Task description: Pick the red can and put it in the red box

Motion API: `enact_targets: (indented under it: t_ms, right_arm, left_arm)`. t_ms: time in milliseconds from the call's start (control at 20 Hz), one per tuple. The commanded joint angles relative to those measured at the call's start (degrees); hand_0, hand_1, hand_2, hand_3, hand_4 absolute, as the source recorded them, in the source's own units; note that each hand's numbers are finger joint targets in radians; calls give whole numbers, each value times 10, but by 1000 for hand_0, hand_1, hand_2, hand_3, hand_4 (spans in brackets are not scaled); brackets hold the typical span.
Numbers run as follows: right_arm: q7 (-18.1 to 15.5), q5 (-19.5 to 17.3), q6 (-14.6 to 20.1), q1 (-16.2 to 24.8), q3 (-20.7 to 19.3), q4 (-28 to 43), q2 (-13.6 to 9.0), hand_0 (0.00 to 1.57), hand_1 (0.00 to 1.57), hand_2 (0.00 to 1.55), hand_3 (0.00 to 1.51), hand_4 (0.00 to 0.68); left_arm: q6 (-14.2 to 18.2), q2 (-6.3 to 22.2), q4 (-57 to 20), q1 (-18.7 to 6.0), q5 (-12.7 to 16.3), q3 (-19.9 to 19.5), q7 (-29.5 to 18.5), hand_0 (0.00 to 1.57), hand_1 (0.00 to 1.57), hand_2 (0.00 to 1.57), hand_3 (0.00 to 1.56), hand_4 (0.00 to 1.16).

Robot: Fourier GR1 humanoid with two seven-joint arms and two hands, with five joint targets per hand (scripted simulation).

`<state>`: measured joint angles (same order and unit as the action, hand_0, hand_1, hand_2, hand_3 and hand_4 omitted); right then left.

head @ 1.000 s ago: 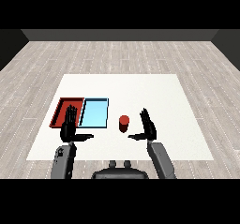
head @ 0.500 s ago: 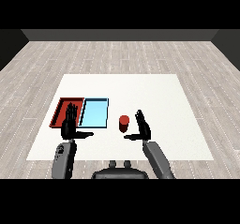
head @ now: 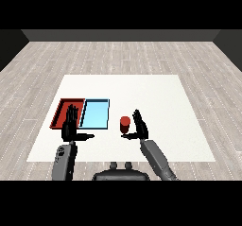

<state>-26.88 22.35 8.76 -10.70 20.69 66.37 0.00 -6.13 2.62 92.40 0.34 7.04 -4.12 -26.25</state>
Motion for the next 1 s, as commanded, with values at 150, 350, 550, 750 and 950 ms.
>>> enact_targets:
  t_ms: [150, 350, 550, 750, 950]
  right_arm:
    - [-10, 32, 25, -41, 29, -37, 0, 0, 0, 0, 0, 0]
    - [-6, 54, 48, -65, 28, -63, 0, 0, 0, 0, 0, 0]
    - [-14, 43, -3, -70, -5, -99, 0, 0, 0, 0, 0, 0]
    - [-65, 78, -13, -109, 4, -193, 0, 0, 0, 0, 0, 0]
    - [-63, 112, 28, -148, 26, -192, 0, 0, 0, 0, 0, 0]
  left_arm:
    - [13, -13, 31, -12, -1, 19, 28, 0, 0, 0, 0, 0]
    - [-12, 0, -16, 4, 5, -1, -23, 0, 0, 0, 0, 0]
    - [-10, 2, 2, 15, 5, 0, -12, 0, 0, 0, 0, 0]
    - [0, -7, -30, -19, -6, 8, -10, 0, 0, 0, 0, 0]
    - [7, -8, -42, -16, -8, 1, -26, 0, 0, 0, 0, 0]
